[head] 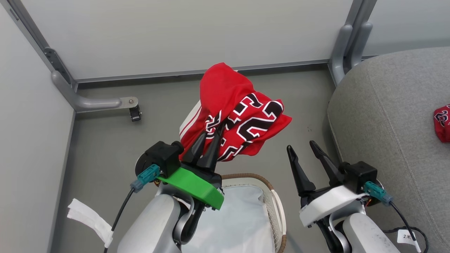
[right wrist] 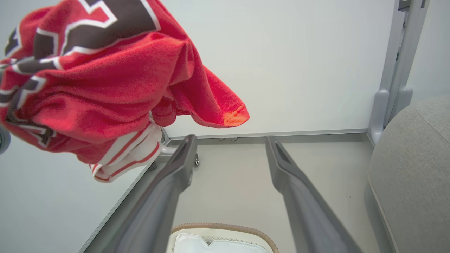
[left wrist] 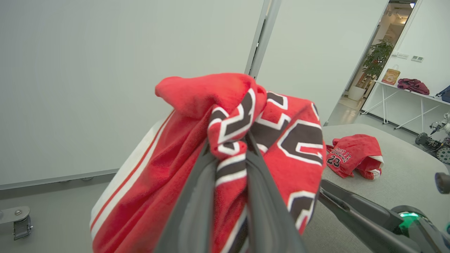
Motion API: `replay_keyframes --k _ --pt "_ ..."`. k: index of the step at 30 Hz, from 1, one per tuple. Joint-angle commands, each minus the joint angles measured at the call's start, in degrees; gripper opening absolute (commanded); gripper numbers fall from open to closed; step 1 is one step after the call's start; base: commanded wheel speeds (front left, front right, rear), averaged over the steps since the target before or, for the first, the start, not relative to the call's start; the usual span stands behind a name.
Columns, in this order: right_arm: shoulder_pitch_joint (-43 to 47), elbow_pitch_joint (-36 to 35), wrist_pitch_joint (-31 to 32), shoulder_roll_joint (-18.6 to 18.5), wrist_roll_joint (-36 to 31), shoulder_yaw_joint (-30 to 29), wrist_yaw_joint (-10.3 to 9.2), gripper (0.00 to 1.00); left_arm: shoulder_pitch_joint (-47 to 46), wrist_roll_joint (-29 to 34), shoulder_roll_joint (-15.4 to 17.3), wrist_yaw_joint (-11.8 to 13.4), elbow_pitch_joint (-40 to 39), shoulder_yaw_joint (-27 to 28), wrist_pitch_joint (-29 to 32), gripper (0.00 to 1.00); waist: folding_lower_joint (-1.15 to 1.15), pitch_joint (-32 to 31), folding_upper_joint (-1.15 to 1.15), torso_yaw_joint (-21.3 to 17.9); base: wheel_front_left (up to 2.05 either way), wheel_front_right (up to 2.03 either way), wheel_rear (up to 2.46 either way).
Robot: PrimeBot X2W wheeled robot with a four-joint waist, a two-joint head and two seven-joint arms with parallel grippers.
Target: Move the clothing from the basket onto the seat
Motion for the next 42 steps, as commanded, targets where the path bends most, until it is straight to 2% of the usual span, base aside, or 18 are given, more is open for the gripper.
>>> replay_keyframes --k 1,8,21,32,34,42 --pt "-0.9 -0.4 -0.3 -0.2 -0.9 0.3 -0.08 1.00 -0.3 0.3 0.0 -0.1 0.1 0.0 0.0 0.00 0.00 0.1 0.00 0.0 0.00 0.00 0.00" --pt "-3.4 -0.3 -0.3 -0.3 -7.0 2.5 -0.08 1.00 -0.4 0.2 0.0 -0.2 0.7 0.0 0.0 0.00 0.00 0.5 0.00 0.1 0.00 0.00 0.00" --pt "-6.0 -2.9 -0.3 -0.2 -3.4 4.9 -0.08 1.00 -0.6 0.3 0.0 -0.3 1.5 -0.2 0.0 0.00 0.00 0.6 0.00 0.0 0.00 0.00 0.00" --pt "-8.2 -2.0 -0.3 -0.2 -3.7 6.2 -0.08 1.00 -0.1 0.6 0.0 -0.4 2.0 -1.5 0.0 0.00 0.00 0.6 0.00 0.3 0.00 0.00 0.00" --pt "-9.1 -1.4 -0.3 -0.3 -5.5 6.5 -0.08 1.00 0.1 0.6 0.0 -0.4 2.3 -2.0 0.0 0.00 0.00 0.5 0.00 0.4 0.00 0.00 0.00" --pt "-13.0 3.0 -0.3 -4.6 -9.8 9.7 -0.08 1.00 0.5 0.9 0.0 -0.6 3.2 -2.5 0.0 0.00 0.00 0.1 0.00 0.4 0.00 0.00 0.00"
